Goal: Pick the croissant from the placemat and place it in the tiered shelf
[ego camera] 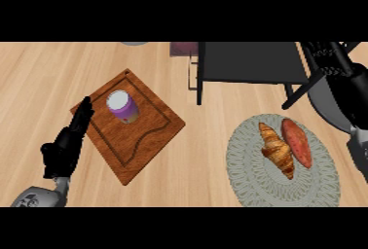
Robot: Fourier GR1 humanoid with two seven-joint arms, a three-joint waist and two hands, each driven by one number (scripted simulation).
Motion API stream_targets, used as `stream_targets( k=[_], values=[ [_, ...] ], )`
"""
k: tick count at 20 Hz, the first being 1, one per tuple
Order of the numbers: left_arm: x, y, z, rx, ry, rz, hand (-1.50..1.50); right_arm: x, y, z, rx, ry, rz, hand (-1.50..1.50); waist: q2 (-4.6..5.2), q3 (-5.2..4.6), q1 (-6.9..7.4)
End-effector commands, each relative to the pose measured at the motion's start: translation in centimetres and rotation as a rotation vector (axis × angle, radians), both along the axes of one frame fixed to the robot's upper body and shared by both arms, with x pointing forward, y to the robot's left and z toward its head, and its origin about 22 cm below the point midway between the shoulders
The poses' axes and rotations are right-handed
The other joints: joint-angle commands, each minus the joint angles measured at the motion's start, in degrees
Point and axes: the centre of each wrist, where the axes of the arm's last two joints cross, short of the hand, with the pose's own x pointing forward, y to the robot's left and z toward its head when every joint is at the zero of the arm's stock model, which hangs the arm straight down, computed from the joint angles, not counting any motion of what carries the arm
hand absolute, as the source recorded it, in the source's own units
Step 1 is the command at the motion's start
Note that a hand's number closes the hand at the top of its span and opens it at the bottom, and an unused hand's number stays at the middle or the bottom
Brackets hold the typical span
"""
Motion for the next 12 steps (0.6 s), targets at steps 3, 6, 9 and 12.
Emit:
stream_targets(
  k=[3,6,9,12],
  values=[
    [-0.9,1.8,-2.2,-0.089,0.180,0.091,0.00,-2.4,-8.4,-0.4,0.073,0.035,-0.196,1.50,-0.24,-0.87,-0.13],
    [-2.4,3.3,-3.4,-0.160,0.353,0.174,0.00,-4.1,-14.7,-1.4,0.107,0.074,-0.376,1.50,0.07,-0.72,-0.54],
    [-2.1,2.7,-3.3,-0.219,0.372,0.132,0.00,-6.8,-17.7,-7.9,-0.079,0.450,-0.673,1.50,0.91,-0.79,0.36],
    [-2.6,2.8,-3.6,-0.257,0.413,0.112,0.00,-8.8,-19.2,-10.3,0.063,0.475,-0.579,-1.50,0.00,-0.79,1.06]
  ],
)
